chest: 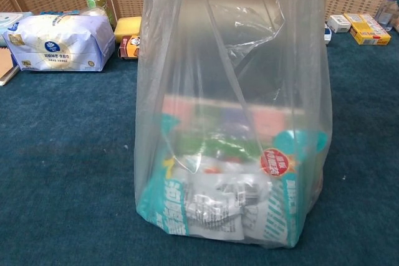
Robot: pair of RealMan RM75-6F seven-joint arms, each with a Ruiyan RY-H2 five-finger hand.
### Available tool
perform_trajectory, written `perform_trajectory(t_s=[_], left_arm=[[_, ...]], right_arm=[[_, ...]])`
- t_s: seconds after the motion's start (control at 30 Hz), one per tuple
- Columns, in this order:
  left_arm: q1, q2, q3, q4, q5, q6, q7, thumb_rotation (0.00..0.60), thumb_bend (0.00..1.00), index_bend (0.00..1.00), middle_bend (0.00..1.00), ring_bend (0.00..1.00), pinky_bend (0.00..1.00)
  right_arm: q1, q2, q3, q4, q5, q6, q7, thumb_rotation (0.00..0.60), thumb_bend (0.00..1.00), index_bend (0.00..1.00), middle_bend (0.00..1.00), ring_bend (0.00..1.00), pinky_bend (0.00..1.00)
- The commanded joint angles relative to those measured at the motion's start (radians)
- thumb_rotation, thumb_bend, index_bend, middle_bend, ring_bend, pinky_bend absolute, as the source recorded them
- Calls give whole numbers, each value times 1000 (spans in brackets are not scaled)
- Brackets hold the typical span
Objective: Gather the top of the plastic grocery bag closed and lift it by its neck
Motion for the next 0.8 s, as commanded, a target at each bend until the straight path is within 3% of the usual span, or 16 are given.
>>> perform_trajectory(t_s=[0.03,0.8], left_arm=[[0,1,-1,2,-1,0,1,600,38,276,172,1,162],[-2,-1,-6,32,-10,5,6,600,38,260,163,0,162]], right_arm=[[-5,3,3,0,-6,0,5,0,126,259,273,195,91],[-13,24,-20,4,-93,16,64,0,126,240,234,176,91]])
